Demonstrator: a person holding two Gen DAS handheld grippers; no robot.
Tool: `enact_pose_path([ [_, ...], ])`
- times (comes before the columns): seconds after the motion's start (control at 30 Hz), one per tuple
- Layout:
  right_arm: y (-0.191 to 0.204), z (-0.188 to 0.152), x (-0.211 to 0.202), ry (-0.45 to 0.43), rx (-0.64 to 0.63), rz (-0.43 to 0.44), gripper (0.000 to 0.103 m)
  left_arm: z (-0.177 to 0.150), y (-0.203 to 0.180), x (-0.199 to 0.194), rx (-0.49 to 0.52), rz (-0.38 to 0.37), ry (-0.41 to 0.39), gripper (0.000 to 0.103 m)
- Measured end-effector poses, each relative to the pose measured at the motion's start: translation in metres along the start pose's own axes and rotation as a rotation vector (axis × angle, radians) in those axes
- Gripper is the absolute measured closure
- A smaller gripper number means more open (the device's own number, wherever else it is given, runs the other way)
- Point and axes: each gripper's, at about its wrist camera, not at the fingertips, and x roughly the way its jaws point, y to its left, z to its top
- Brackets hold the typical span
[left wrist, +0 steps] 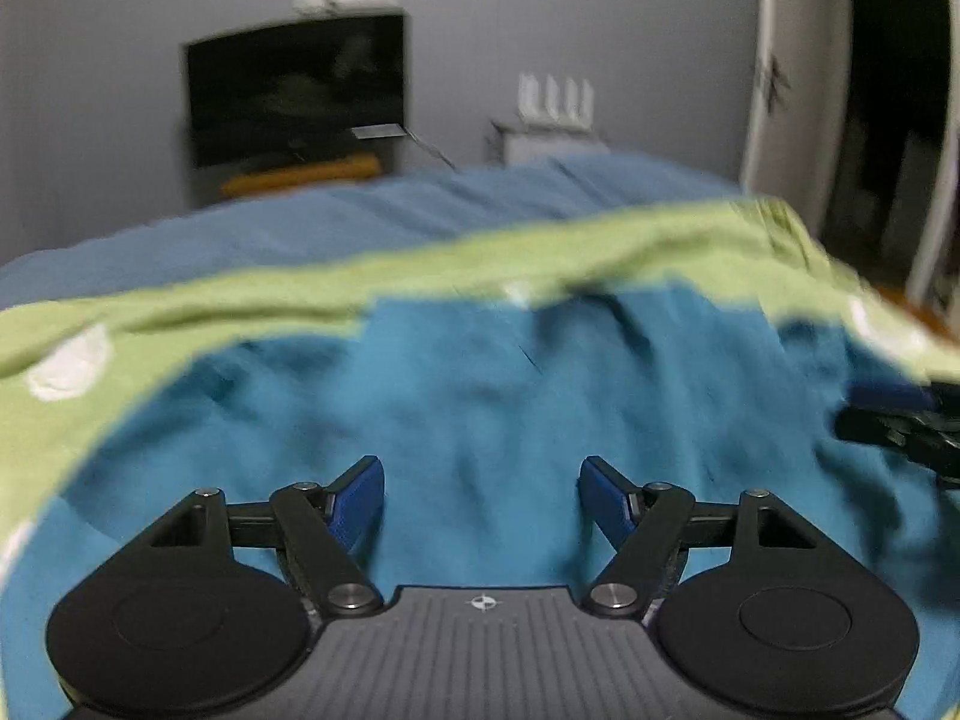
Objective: Fold large clothes
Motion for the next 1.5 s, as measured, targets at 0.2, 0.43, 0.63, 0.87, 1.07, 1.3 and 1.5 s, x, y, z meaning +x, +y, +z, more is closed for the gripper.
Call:
enact_pose_path([
  [0.2,-0.008,-0.018,0.028,0.188,0.051,-0.017,0.05,-0.048,-0.016,0.0,-0.004,0.059,0.132,0.029],
  [0.43,0.003,-0.026,0.002,0.127,0.087,-0.062,0.041,-0.095,-0.007,-0.092,-0.146,0.102,0.084,0.027],
  [0.63,0.013,-0.034,-0.077,0.078,0.376,0.032,0.041,-0.128,-0.006,-0.134,-0.16,0.155,0.095,0.021],
  [0.87,0.107,-0.059,-0.07,0.213,-0.117,-0.086,0.041,-0.136,-0.007,-0.131,-0.148,0.191,0.102,0.021],
  [1.07,0.099,-0.062,-0.09,0.198,-0.013,-0.178,0.041,-0.142,-0.002,-0.136,-0.178,0.167,0.098,0.021],
  [1.3,0.024,-0.075,-0.175,-0.017,0.627,-0.446,0.028,-0.145,-0.002,-0.142,-0.173,0.136,0.07,0.021],
  [1.5,-0.016,-0.101,-0.195,0.063,0.995,-0.463,0.028,-0.146,-0.002,-0.148,-0.171,0.111,0.051,0.021],
])
